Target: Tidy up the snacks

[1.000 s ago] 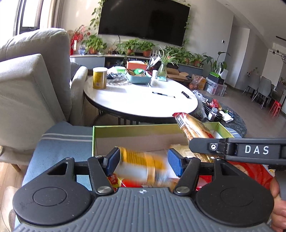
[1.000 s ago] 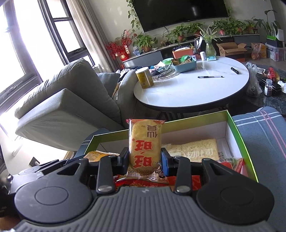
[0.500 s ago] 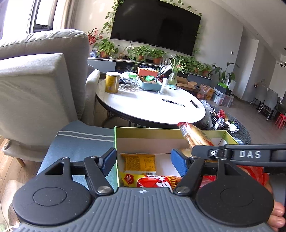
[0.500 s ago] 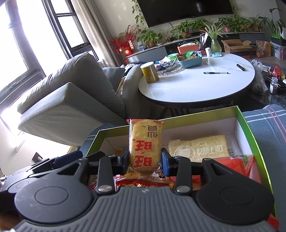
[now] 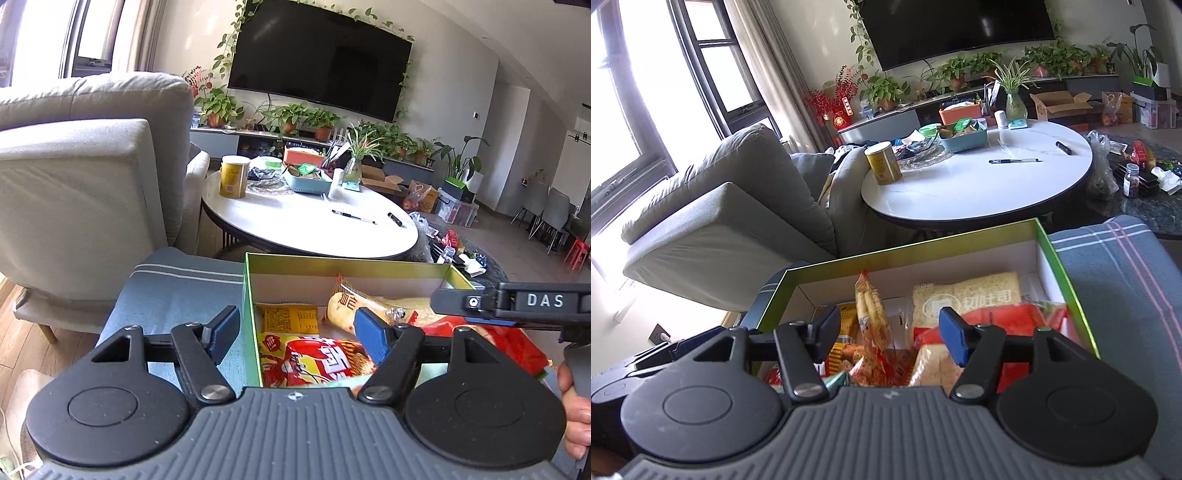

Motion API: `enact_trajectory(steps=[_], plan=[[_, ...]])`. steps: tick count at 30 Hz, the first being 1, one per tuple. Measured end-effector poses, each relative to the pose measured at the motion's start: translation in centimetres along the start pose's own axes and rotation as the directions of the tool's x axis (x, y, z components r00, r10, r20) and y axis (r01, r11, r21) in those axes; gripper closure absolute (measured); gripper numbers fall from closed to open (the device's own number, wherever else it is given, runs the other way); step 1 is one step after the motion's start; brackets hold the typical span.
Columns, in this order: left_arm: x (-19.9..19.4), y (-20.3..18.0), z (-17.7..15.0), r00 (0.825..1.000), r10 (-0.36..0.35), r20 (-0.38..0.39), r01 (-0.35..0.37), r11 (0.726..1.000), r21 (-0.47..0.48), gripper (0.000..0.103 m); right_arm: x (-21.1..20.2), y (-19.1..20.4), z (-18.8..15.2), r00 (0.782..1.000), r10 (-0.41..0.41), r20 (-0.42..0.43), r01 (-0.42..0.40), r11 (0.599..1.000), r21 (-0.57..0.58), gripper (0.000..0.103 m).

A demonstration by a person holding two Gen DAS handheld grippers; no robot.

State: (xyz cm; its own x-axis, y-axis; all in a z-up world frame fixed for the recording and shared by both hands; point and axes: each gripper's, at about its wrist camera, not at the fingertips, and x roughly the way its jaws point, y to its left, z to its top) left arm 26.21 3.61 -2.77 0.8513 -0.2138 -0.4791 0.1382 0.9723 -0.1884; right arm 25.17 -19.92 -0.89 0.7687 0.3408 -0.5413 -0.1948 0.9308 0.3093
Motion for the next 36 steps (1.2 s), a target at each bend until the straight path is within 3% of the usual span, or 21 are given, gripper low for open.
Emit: enact_trajectory(steps=[22,36], plan=[[-11.1,-2.8,-5.7,1.000,0.007,-0.029,-0.006,0.999,0.034,0.029,-9.4,-0.1,-5.5,0.999,0.024,0.039,-0.024,1.000,0.017,0.017],[-12.9,-4.4,-9.0,0.994,0.011,-0.113,-0.008,1.000,0.031,0.024,-11.7,-1.2,-8.4,1.000,0.016,0.026,-0.018,0.998,0.064,0.017]])
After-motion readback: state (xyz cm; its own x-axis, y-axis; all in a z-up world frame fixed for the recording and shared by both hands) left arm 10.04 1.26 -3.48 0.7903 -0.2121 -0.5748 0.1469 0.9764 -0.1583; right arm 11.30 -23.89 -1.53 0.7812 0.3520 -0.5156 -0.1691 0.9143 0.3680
